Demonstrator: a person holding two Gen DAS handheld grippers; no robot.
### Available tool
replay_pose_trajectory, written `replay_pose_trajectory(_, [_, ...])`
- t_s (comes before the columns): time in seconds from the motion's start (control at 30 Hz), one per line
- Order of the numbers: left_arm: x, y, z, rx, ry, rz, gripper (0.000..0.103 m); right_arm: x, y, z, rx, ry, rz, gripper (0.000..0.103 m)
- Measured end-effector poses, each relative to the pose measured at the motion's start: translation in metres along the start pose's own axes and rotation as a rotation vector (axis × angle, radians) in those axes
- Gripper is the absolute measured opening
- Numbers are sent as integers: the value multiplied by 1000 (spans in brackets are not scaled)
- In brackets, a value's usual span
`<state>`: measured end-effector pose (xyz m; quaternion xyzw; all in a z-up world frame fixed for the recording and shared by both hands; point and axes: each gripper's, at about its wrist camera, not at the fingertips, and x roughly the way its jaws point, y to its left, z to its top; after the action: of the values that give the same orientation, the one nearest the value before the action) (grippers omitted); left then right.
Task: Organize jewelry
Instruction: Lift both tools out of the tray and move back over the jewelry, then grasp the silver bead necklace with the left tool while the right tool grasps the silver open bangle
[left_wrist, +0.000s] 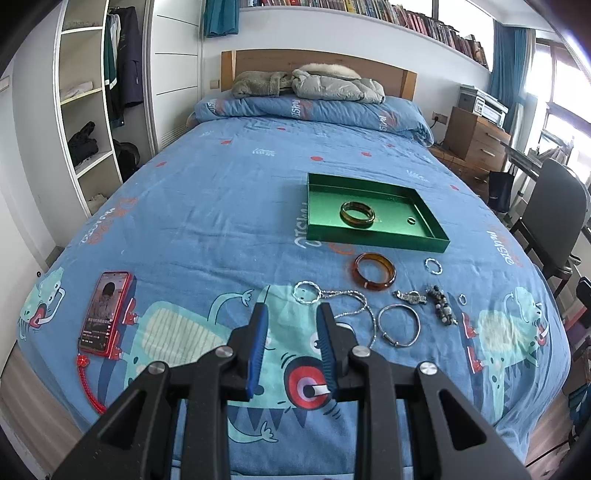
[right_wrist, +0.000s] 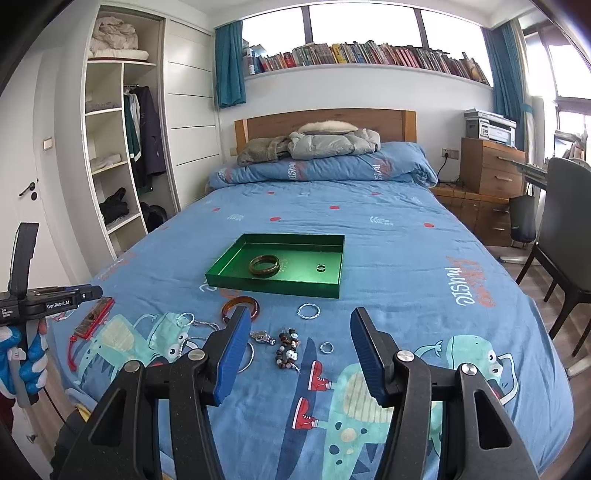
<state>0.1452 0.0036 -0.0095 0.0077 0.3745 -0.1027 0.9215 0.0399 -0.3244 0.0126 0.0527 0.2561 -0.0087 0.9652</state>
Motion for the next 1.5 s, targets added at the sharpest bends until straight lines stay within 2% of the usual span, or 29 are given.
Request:
replay_pose_trajectory(0.13, [12, 1, -12, -3, 30, -5, 26, 4, 0, -9, 13, 14, 9, 48])
replay_pose_trajectory(0.4, [38, -1, -29, -7, 68, -5, 26, 30, -5, -30, 41, 65, 23, 44])
replay_pose_trajectory(0.53, [57, -7, -36, 2, 105, -48, 26, 43, -6, -40, 63, 85, 39, 39])
replay_pose_trajectory(0.77, [103, -23, -46, 22, 196, -106, 26, 87, 10, -63, 51, 190, 111, 32])
replay_pose_trajectory(1.17, [166, -28, -46, 9, 288, -122, 26, 159, 40, -78, 2, 311, 198, 31])
replay_pose_trajectory(1.5, [180, -36, -42, 45, 298, -102, 28, 209, 49, -79, -15, 401, 222, 31])
